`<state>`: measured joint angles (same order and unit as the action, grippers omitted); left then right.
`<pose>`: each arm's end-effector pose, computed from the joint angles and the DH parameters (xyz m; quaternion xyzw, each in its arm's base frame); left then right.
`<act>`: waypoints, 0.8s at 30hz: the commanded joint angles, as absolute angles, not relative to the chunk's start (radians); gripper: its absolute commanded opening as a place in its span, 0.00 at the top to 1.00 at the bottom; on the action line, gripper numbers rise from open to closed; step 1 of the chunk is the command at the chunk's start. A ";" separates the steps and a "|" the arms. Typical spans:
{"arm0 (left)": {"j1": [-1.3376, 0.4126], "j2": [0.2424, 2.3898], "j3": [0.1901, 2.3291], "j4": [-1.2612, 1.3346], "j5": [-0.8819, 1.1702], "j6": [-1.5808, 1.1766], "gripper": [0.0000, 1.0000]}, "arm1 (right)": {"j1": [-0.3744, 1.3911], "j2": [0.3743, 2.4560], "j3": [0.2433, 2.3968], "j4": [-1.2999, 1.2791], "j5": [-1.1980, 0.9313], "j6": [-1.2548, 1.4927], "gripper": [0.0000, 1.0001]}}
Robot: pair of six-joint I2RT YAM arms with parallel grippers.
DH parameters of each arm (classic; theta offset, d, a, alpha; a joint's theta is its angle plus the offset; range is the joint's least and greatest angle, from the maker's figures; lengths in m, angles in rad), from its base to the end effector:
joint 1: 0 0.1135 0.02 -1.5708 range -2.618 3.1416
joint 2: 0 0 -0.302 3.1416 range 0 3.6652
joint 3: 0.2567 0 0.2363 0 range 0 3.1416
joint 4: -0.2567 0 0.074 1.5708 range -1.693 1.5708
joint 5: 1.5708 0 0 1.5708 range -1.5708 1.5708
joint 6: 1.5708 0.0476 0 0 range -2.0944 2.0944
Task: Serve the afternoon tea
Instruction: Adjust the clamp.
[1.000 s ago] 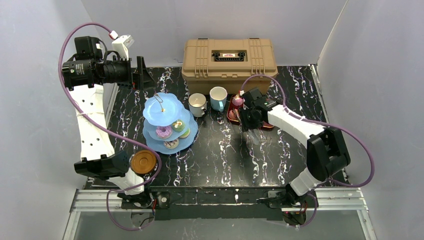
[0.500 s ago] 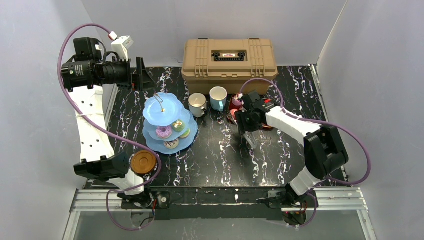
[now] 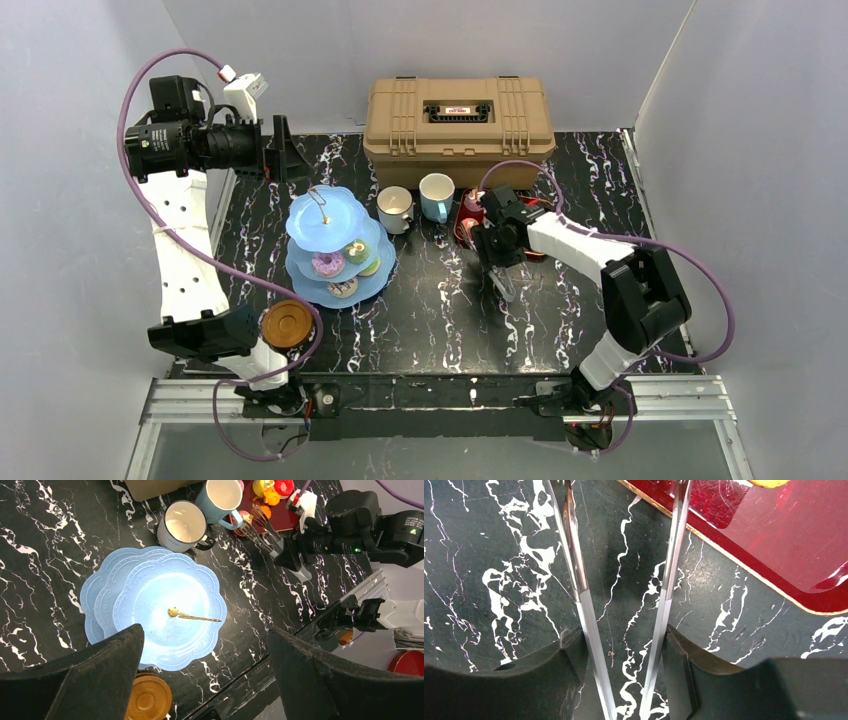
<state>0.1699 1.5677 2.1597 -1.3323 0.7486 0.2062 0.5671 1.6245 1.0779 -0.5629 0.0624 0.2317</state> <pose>0.2574 0.0113 0.5194 0.1629 0.8488 -0.2585 0.4314 0.2687 0.1676 0.2387 -0.1554 0.9606 0.0609 0.2223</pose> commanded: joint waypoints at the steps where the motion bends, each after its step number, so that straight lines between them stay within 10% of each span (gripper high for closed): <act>1: 0.178 1.544 2.151 -1.338 0.775 0.211 0.09 | 0.571 1.657 1.191 -0.658 0.075 0.209 0.41; 17: 0.186 1.538 2.148 -1.338 0.788 0.215 0.09 | 0.529 1.781 1.398 -0.934 0.011 0.152 0.51; 24: 0.190 1.534 2.157 -1.338 0.788 0.218 0.09 | 0.520 1.805 1.431 -0.942 -0.045 0.140 0.80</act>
